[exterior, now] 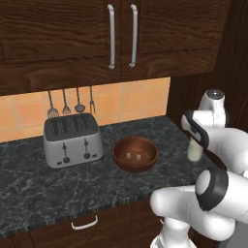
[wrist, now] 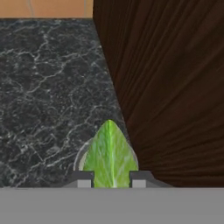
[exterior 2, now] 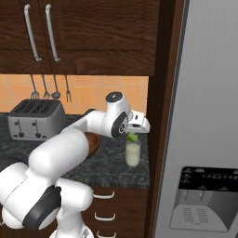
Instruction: Grab a lemon wedge from the fridge and one ice cube from the ice bowl, and put them in the glass of lemonade.
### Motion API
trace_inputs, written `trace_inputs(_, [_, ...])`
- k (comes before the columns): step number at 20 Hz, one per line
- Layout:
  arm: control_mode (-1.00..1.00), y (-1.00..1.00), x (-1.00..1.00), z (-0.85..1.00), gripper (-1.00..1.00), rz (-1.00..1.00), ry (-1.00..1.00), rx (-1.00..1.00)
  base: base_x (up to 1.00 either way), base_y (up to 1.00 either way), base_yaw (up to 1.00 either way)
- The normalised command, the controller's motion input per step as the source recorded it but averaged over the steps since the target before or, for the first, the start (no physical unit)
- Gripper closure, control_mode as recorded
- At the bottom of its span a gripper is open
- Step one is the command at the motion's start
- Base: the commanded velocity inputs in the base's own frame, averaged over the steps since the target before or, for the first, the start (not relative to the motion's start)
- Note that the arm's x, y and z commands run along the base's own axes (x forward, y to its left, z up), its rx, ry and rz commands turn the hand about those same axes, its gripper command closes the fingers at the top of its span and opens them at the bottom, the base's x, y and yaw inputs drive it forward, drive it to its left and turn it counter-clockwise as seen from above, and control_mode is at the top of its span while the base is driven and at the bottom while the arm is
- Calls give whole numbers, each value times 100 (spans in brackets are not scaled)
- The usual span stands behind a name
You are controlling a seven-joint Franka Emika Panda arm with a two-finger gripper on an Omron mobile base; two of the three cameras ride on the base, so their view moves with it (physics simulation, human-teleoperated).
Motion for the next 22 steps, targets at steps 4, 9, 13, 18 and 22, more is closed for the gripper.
trace_inputs(4, [-100, 0, 16, -1, 100, 0, 0, 0, 0, 0, 0])
trace_inputs(9, [-100, -2, 10, -10, 100, 0, 0, 0, 0, 0, 0])
trace_inputs(13, [-100, 0, 1, -24, 100, 0, -1, 0, 0, 0, 0])
trace_inputs(18, [-100, 0, 0, -10, 100, 0, 0, 0, 0, 0, 0])
trace_inputs(22, [-100, 0, 2, 0, 100, 0, 0, 0, 0, 0, 0])
